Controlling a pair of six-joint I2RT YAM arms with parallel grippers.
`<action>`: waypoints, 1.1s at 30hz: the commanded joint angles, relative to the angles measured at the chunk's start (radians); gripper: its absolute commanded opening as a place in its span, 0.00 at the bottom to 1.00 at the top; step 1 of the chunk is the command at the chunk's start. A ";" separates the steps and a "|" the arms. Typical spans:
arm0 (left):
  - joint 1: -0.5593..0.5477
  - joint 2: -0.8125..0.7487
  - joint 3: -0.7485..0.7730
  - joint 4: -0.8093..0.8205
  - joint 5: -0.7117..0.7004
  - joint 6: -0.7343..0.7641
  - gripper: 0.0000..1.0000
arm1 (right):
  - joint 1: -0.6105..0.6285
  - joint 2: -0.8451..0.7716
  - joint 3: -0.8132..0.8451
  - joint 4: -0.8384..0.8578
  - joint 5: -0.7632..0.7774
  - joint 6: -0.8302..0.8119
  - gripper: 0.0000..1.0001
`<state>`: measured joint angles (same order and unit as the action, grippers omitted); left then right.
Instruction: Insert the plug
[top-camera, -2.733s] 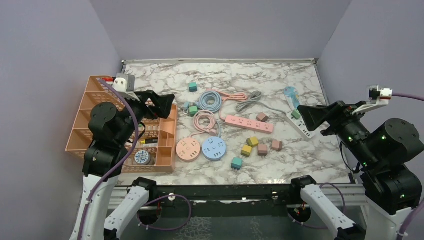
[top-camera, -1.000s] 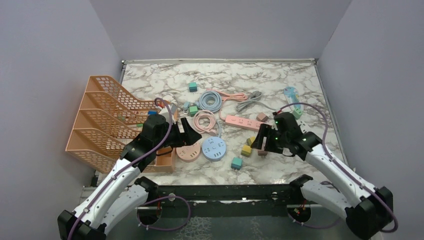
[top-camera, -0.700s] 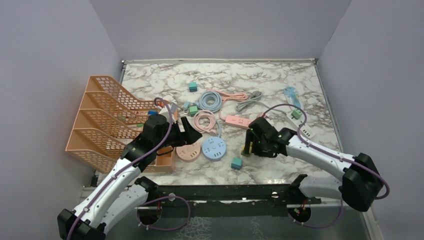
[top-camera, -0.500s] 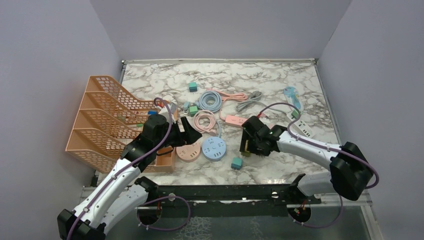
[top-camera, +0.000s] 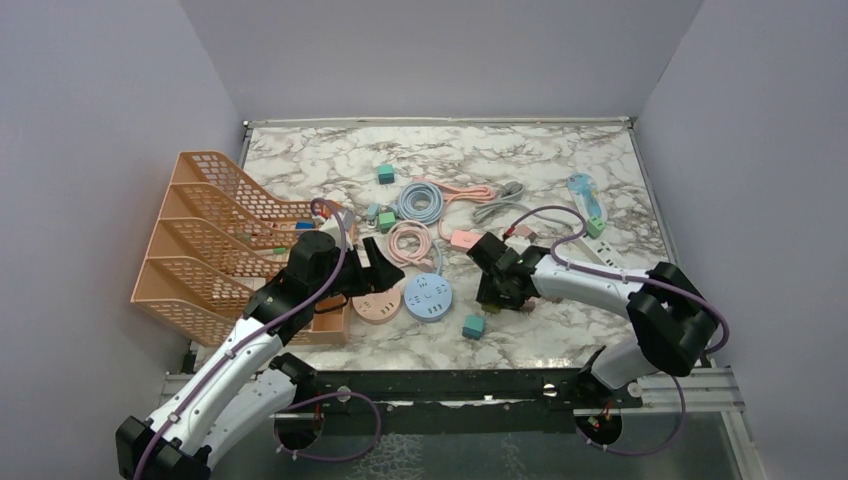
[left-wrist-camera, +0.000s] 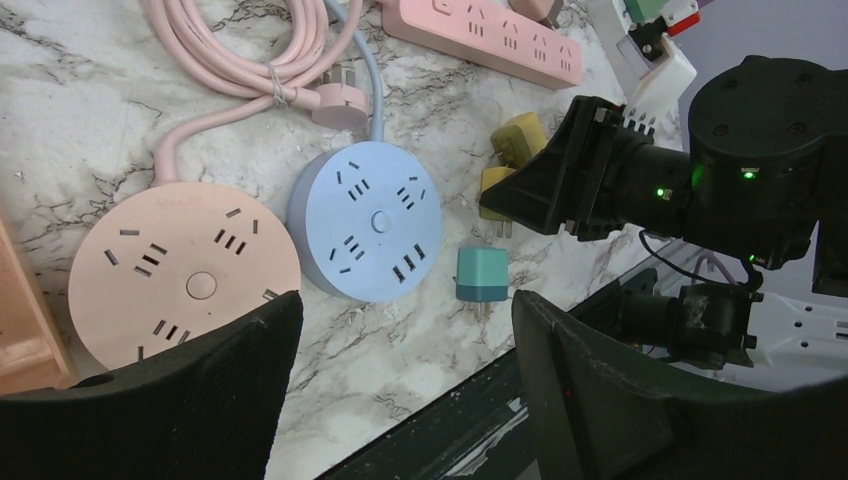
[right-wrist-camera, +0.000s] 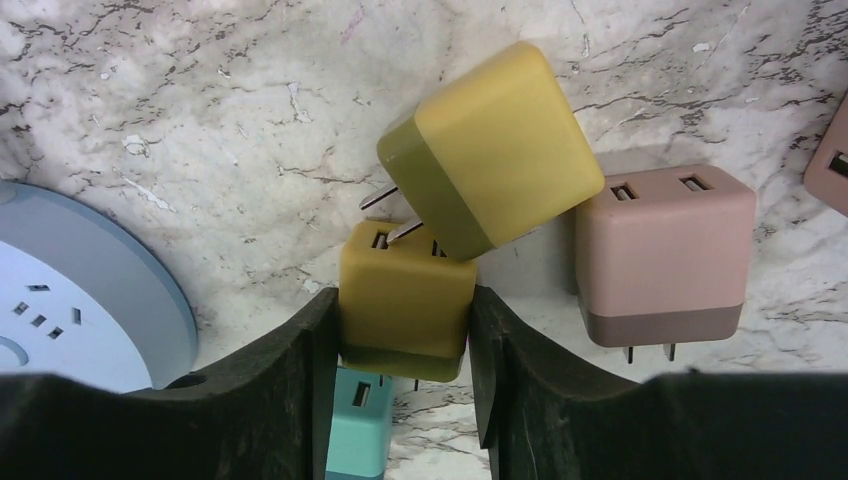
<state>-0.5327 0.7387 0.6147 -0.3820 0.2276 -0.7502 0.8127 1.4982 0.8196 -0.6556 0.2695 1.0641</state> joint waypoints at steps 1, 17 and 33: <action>-0.007 -0.010 -0.003 0.022 0.019 -0.004 0.78 | 0.014 -0.026 0.012 0.047 0.034 -0.028 0.40; -0.007 0.050 0.197 0.007 0.168 -0.078 0.80 | 0.022 -0.442 -0.071 0.558 -0.399 -0.740 0.31; -0.020 0.210 0.255 0.003 0.307 -0.090 0.81 | 0.034 -0.328 -0.005 0.702 -0.772 -0.934 0.31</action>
<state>-0.5457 0.9195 0.8566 -0.3828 0.4774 -0.8242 0.8387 1.1412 0.7662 -0.0059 -0.3859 0.1951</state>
